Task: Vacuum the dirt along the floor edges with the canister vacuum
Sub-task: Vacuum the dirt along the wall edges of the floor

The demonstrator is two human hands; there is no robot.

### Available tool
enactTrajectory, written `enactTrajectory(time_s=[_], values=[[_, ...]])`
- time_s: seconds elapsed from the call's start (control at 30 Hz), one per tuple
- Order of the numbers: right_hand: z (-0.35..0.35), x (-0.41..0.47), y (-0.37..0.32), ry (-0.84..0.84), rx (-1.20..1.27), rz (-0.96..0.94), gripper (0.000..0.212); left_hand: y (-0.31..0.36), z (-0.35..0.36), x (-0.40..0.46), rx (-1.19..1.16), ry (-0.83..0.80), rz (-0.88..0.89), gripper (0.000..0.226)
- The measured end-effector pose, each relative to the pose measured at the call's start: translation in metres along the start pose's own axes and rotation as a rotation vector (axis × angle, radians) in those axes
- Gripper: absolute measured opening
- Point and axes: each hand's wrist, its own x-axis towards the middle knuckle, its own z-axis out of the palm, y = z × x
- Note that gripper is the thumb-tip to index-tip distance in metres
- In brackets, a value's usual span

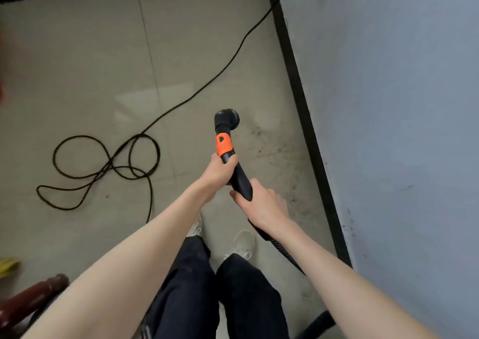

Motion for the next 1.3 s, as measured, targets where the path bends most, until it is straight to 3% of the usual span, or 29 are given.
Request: enactTrajectory(time_s=[0.13,0.33,0.5,0.77,1.03,1.3], values=[[0.042,0.089,0.021,0.013,0.008,0.021,0.042,-0.029,0.015,0.098,0.028,-0.003,-0.029,0.054],[0.111,0.184,0.052,-0.010,0.056,0.023,0.042,-0.083,0.023,0.207,0.078,-0.004,-0.105,0.035],[0.138,0.243,0.076,0.081,0.063,-0.012,0.042,-0.100,0.041,0.262,0.151,0.051,0.043,0.026],[0.184,0.277,0.101,0.099,0.316,-0.067,0.039,-0.124,0.056,0.286,0.362,0.068,0.284,0.025],[0.183,0.246,0.140,0.156,0.535,-0.034,0.032,-0.128,0.084,0.266,0.393,-0.065,0.259,0.025],[0.179,0.263,0.155,0.130,0.700,-0.099,0.026,-0.114,0.099,0.289,0.453,-0.068,0.328,0.028]])
